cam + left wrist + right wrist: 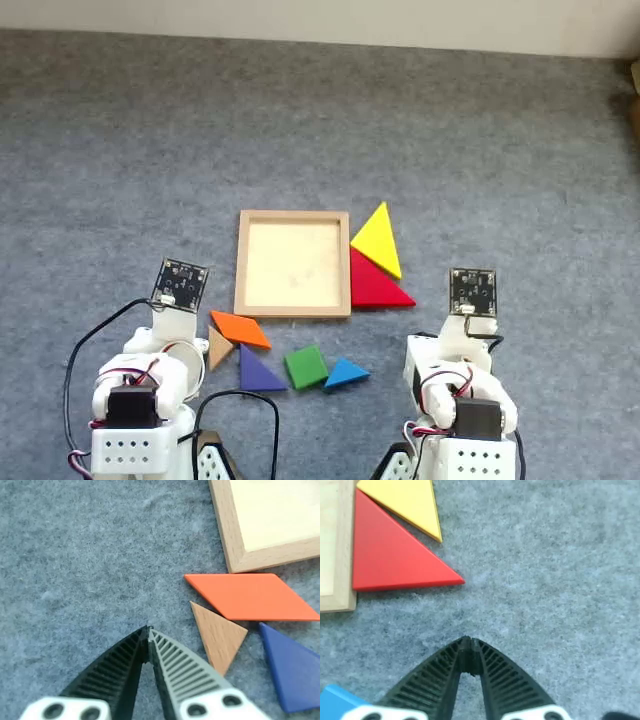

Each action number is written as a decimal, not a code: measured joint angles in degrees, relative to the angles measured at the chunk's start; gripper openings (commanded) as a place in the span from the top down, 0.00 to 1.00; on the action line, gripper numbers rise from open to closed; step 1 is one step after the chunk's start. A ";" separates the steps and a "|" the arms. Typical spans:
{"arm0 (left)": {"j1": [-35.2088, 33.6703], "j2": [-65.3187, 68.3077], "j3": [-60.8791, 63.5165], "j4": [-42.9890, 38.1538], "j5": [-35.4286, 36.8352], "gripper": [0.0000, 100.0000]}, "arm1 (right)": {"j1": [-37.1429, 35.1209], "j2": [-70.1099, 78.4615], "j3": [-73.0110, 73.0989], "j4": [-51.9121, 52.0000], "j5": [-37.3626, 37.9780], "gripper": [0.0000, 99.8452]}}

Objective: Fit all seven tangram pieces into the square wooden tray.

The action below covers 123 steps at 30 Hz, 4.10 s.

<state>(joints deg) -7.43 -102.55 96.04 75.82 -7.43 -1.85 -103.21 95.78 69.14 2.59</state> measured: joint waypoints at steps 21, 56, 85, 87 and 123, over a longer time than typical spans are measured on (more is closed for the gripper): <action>0.00 0.00 0.00 0.00 0.00 0.99 | 2.20 -0.53 -18.20 9.14 0.00 1.00; 0.00 0.00 0.00 0.00 0.00 0.99 | -14.95 93.01 -59.08 -36.48 0.00 1.00; 0.00 0.00 0.00 0.00 0.00 0.99 | -9.76 121.67 -80.97 -19.34 5.36 1.00; 0.00 0.00 0.00 0.00 0.00 0.99 | -8.09 121.58 -81.05 -17.32 11.25 1.00; 0.00 0.00 0.00 0.00 0.00 0.99 | -9.05 97.49 -72.79 -3.25 -15.47 0.56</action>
<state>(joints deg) -7.43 -102.55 96.04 75.82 -7.43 -10.90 -5.71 22.99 65.89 -12.88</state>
